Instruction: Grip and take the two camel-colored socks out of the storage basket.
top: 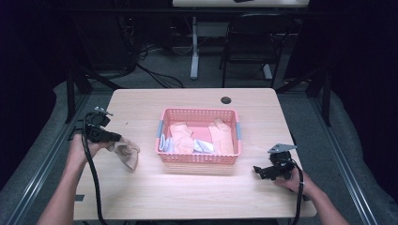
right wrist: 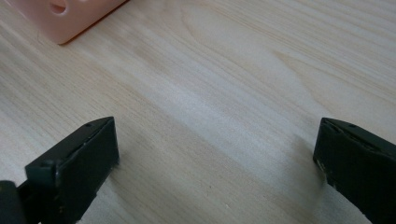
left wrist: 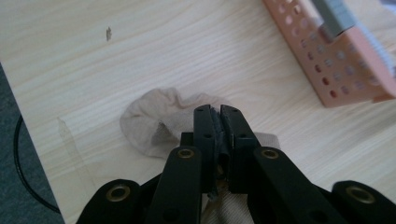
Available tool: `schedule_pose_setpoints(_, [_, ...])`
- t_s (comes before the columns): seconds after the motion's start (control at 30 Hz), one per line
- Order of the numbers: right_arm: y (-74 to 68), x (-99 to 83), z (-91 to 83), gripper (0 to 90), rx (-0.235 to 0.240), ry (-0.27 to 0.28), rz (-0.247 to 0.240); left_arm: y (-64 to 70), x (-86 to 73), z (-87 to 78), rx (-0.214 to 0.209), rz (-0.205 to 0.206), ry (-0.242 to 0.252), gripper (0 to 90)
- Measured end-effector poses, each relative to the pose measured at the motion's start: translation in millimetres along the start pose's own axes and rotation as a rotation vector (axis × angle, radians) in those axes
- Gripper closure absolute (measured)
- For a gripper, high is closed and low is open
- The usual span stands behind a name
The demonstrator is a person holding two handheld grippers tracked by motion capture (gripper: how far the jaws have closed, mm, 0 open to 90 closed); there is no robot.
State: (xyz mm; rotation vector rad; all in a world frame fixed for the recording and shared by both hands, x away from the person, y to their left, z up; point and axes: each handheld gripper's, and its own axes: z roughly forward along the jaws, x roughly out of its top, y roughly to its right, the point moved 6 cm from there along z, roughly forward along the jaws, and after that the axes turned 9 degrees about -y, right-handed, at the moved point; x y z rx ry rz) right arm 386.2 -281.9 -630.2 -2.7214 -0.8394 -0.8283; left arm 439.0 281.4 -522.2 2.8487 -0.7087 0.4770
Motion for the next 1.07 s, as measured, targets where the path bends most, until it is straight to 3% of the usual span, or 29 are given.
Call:
schedule_pose_setpoints(0.2, [0.1,0.0,0.1,0.0,0.000,0.001,-0.001,-8.6,-19.2,25.8,-0.003,-0.036,-0.026,84.2])
schedule_pose_setpoints(0.3, [0.0,0.0,0.0,0.0,0.000,0.001,0.000,-12.8,-27.5,31.4,-0.001,-0.064,-0.021,71.7])
schedule_pose_setpoints(0.33, [0.0,0.0,0.0,0.0,0.000,0.001,0.000,-14.4,-30.9,31.8,0.007,-0.069,-0.032,71.7])
schedule_pose_setpoints(0.4, [0.0,0.0,0.0,0.0,0.002,-0.001,-0.002,-16.4,-37.7,31.9,0.023,-0.093,-0.025,55.2])
schedule_pose_setpoints(0.43, [0.0,0.0,0.0,0.0,0.000,0.001,0.000,-17.3,-41.6,31.1,0.034,-0.101,-0.018,38.3])
schedule_pose_setpoints(0.47, [0.0,0.0,0.0,0.0,0.000,0.001,0.000,-17.7,-45.6,30.2,0.044,-0.104,-0.007,38.3])
schedule_pose_setpoints(0.57, [0.0,-0.1,0.0,0.0,0.002,-0.001,-0.002,-18.4,-60.5,26.8,0.065,-0.128,0.029,16.5])
schedule_pose_setpoints(0.73, [0.0,-0.1,0.0,0.0,0.002,-0.001,-0.002,-18.3,-85.6,23.1,0.099,-0.171,0.059,11.9])
schedule_pose_setpoints(0.9, [0.0,0.0,0.0,0.0,-0.001,0.001,0.000,-11.5,-107.3,29.8,0.134,-0.175,0.031,1.9])
schedule_pose_setpoints(1.07, [0.1,0.1,0.1,0.0,0.000,0.001,0.000,-5.4,-121.4,36.3,0.116,-0.181,0.026,0.1])
